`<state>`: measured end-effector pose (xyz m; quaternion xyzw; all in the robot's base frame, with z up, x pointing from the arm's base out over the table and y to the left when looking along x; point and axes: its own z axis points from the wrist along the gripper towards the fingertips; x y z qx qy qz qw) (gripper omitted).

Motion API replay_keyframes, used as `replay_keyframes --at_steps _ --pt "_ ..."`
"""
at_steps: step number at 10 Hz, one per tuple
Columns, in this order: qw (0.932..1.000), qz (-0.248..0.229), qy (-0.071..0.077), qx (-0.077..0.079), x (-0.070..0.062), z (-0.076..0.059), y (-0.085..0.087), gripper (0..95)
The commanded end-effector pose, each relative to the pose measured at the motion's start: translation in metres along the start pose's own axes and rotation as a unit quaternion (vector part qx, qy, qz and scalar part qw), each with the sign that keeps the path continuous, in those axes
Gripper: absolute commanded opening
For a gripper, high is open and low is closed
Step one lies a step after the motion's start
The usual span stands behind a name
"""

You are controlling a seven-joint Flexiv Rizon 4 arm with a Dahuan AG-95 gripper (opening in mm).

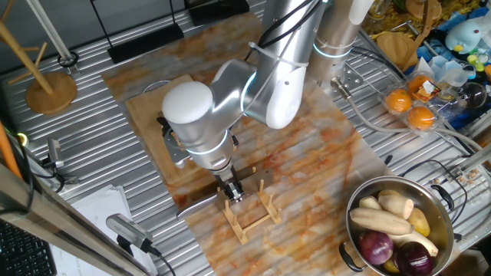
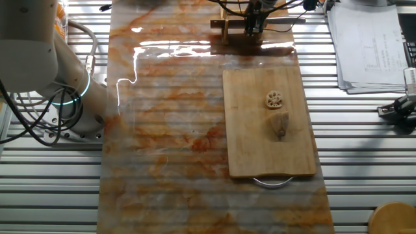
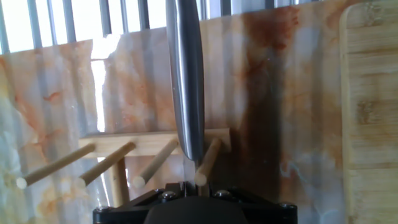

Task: Slice the lotus root

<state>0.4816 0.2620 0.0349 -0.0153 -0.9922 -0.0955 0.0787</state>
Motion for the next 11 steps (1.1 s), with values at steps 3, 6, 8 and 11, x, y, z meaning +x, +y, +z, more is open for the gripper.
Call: replay_keyframes --at_steps 3,6,8,11 --pt "0.9998 -0.004 0.000 -0.018 -0.001 -0.001 0.000 0.0" --pt "0.9997 -0.012 -0.006 -0.020 -0.001 -0.003 0.000 0.0" --pt "0.9996 -0.017 -0.007 -0.020 -0.002 -0.014 0.000 0.0" --pt "0.9992 -0.035 -0.015 -0.013 -0.003 -0.034 0.001 0.0"
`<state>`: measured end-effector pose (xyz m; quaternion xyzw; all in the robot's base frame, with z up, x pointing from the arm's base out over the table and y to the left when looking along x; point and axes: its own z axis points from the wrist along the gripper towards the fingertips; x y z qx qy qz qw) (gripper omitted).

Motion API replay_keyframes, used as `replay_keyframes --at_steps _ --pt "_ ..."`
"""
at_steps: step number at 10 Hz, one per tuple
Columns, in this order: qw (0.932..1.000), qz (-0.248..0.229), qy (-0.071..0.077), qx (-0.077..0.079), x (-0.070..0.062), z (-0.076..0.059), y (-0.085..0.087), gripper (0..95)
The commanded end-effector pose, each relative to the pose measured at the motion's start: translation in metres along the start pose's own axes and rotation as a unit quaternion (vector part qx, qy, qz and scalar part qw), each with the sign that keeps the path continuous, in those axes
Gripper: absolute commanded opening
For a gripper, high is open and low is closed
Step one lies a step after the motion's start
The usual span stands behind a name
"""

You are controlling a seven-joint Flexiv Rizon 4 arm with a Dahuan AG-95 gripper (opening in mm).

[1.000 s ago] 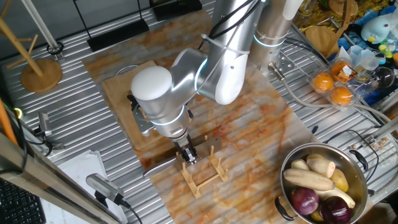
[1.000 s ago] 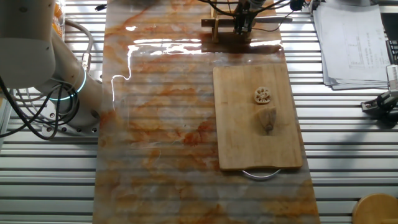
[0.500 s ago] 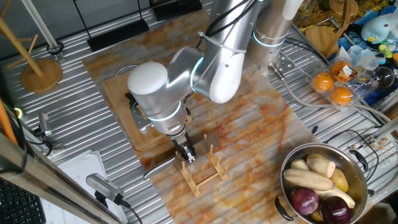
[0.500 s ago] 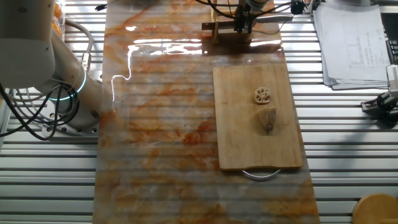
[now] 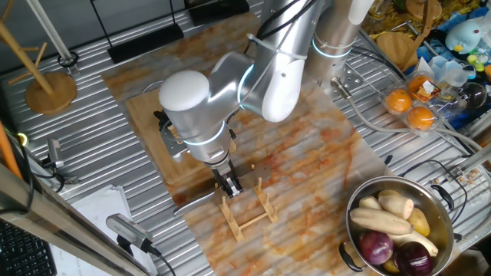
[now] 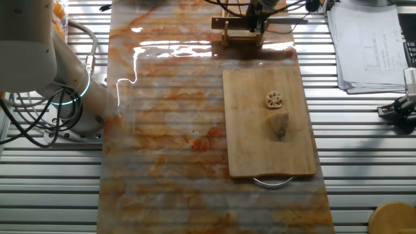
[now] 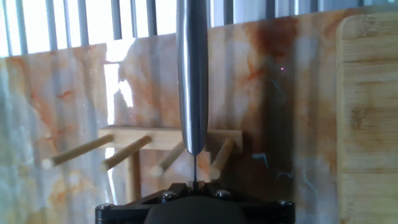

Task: Slice the lotus root

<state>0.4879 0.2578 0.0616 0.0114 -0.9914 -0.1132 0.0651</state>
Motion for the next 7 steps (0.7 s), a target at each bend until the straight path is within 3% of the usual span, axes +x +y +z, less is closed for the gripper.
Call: replay_keyframes --at_steps 1,3,4,5,7 --pt "0.9999 -0.012 -0.006 0.004 -0.001 -0.023 0.002 0.0" --pt "0.9996 -0.024 -0.006 0.012 0.002 -0.054 0.008 0.0" --pt "0.9991 -0.034 -0.005 0.027 0.004 -0.071 0.012 0.0" --pt "0.9988 -0.037 -0.004 0.032 0.006 -0.079 0.013 0.0" --pt "0.9968 -0.063 -0.004 0.049 0.003 -0.105 -0.004 0.0"
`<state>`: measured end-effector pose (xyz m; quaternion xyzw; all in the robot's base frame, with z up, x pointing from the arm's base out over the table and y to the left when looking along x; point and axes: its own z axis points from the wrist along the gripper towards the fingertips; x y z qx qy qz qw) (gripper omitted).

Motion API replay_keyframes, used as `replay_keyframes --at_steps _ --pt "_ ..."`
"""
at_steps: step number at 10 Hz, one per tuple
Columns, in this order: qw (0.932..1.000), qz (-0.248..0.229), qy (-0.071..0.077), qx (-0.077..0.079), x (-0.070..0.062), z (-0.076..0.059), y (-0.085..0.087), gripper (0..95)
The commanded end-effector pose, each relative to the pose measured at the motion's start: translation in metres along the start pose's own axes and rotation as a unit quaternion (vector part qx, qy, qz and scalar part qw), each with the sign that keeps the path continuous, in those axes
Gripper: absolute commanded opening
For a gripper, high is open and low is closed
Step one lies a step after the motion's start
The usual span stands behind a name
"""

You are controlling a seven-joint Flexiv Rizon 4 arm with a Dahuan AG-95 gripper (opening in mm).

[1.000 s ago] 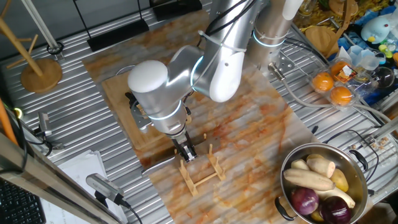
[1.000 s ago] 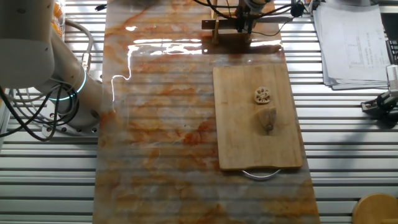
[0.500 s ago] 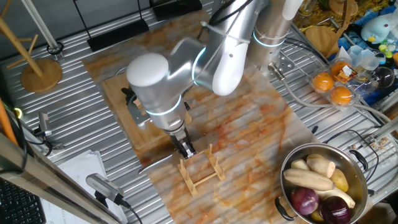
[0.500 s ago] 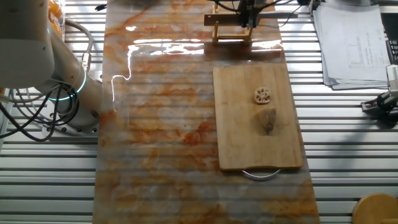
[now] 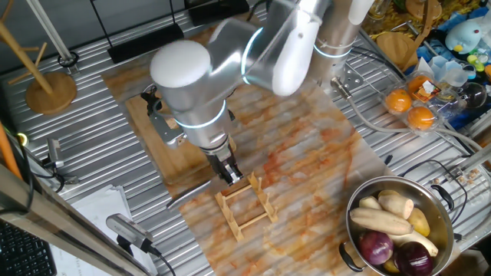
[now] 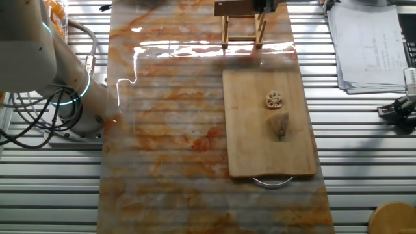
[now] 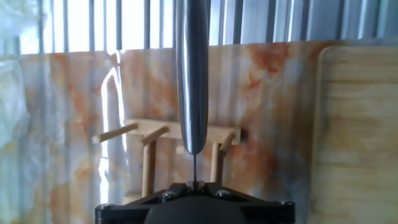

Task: Slice the lotus root

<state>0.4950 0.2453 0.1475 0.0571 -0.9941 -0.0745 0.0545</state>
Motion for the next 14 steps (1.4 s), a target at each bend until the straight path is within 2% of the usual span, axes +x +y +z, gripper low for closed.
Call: replay_keyframes --at_steps 1,2,3,4,7,8,9,12,14 --pt "0.9995 -0.030 0.002 0.007 -0.004 -0.030 -0.026 0.0" --pt "0.9989 -0.043 0.005 0.017 -0.009 -0.044 -0.040 0.0" --pt "0.9979 -0.056 0.006 0.032 -0.014 -0.053 -0.051 0.0" --pt "0.9972 -0.063 0.008 0.040 -0.020 -0.062 -0.065 0.0" --pt "0.9950 -0.084 0.010 0.053 -0.034 -0.070 -0.100 0.0" --pt "0.9926 -0.103 0.009 0.063 -0.034 -0.070 -0.100 0.0" --pt "0.9925 -0.105 0.009 0.062 -0.034 -0.070 -0.100 0.0" --pt "0.9976 -0.036 0.003 0.058 -0.034 -0.070 -0.100 0.0" --pt "0.9976 -0.020 -0.001 0.066 -0.034 -0.070 -0.100 0.0"
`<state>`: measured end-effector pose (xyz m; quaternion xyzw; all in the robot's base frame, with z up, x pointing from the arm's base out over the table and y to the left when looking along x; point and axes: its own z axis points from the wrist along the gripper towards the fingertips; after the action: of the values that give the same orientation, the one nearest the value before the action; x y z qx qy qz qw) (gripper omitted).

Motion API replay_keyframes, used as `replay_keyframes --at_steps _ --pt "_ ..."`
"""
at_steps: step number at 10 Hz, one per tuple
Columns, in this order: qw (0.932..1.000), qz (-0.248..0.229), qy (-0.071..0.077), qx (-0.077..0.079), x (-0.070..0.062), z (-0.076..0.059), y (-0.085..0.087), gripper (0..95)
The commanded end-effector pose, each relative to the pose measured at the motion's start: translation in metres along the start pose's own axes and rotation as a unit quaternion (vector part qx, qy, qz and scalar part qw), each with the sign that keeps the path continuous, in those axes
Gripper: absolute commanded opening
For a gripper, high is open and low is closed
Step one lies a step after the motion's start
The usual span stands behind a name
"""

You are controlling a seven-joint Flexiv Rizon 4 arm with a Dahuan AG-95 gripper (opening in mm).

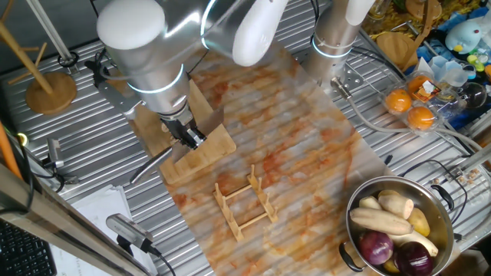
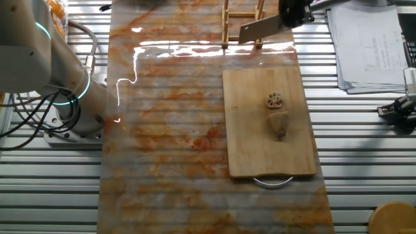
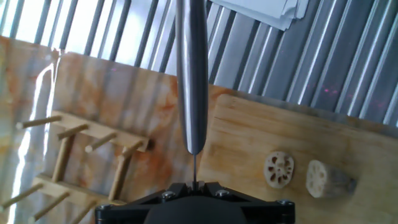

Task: Slice the lotus root

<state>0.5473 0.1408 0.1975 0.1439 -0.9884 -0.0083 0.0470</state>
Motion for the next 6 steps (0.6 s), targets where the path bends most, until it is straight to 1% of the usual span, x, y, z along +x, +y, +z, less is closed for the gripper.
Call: replay_keyframes --at_steps 1,2,3,4,5,6 --pt "0.9988 0.049 0.002 0.000 0.002 0.004 -0.020 0.0" --pt "0.9993 0.038 0.002 0.000 0.005 0.009 -0.052 0.0" --pt "0.9995 0.032 0.002 0.000 0.007 0.013 -0.069 0.0" --pt "0.9999 0.017 0.001 0.000 0.013 0.019 -0.103 0.0" --pt "1.0000 0.006 0.001 0.000 0.017 0.024 -0.127 0.0" --pt "1.0000 -0.001 0.001 -0.002 0.020 0.027 -0.142 0.0"
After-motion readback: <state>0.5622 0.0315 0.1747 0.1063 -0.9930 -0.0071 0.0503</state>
